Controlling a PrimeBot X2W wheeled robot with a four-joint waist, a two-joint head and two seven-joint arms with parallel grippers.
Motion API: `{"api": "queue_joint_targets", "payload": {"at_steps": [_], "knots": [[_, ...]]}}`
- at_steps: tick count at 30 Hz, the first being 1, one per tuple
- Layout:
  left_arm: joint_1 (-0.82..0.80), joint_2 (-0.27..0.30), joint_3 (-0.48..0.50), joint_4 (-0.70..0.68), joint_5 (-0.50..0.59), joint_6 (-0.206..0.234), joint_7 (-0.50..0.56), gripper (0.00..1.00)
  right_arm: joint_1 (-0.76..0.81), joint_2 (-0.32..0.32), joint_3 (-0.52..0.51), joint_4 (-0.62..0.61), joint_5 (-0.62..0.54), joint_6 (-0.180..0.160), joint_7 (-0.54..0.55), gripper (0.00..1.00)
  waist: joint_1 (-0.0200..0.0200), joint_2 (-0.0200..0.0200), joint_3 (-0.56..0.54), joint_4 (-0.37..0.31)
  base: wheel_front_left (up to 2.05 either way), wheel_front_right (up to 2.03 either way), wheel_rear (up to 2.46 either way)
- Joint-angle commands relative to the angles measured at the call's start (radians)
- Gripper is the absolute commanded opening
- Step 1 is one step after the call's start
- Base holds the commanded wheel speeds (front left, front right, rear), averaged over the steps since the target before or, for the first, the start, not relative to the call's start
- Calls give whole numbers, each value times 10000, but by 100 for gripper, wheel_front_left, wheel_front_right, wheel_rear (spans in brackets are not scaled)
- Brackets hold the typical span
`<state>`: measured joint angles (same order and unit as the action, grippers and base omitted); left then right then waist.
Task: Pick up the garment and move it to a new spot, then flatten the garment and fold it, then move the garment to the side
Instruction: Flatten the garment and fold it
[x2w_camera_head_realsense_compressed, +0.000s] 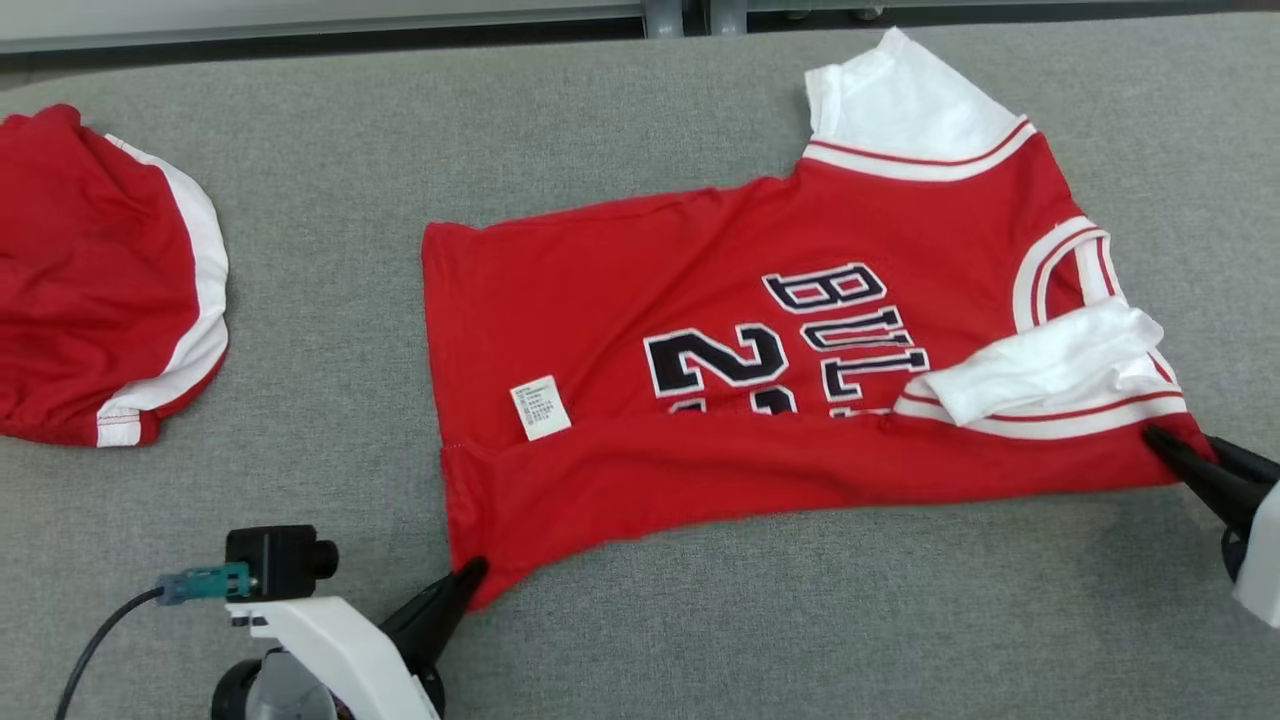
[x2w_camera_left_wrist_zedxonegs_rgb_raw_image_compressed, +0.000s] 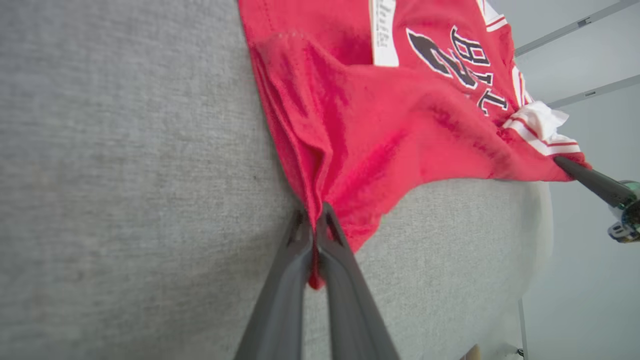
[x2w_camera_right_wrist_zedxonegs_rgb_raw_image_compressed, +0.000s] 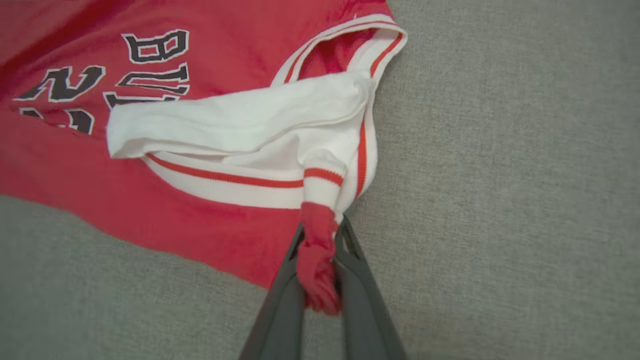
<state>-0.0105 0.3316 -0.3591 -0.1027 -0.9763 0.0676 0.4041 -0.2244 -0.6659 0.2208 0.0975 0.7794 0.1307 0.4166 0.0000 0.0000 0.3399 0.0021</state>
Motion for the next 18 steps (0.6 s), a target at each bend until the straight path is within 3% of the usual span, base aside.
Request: {"api": "queue_joint_targets", "payload": {"at_steps": [1,8,13,14,15,16,17,18], "knots": [[157,206,162,-137,10,40,-48,0,221,-252,-74,-72,167,1,103,0,0,0,-225,-9,0,0,0],[1184,1034,440,-1539,-150,219,359,0,1406,-1215,-623,-433,1038,0,1036,0,0,0,-563,-29,0,0,0],[1878,986,58,-1784,71,421,362,0,2057,-1052,-628,-557,1123,0,1557,0,0,0,-465,-70,0,0,0],[1938,847,-23,-1701,121,490,280,0,2134,-964,-563,-535,1017,0,1553,14,0,0,-450,-76,0,0,0],[2003,694,-84,-1603,149,520,172,15,2166,-870,-524,-531,893,0,1483,43,0,0,-447,-83,0,0,0],[2046,610,-194,-1494,242,543,93,46,2175,-740,-526,-507,812,0,1419,100,0,0,-455,-97,0,0,0],[2071,543,-260,-1414,325,547,-6,100,2192,-648,-521,-542,731,0,1365,100,0,0,-462,-112,0,0,0],[2055,447,-268,-1364,387,606,-139,100,2187,-619,-593,-622,642,0,1288,100,0,0,-466,-122,0,0,0]]}}
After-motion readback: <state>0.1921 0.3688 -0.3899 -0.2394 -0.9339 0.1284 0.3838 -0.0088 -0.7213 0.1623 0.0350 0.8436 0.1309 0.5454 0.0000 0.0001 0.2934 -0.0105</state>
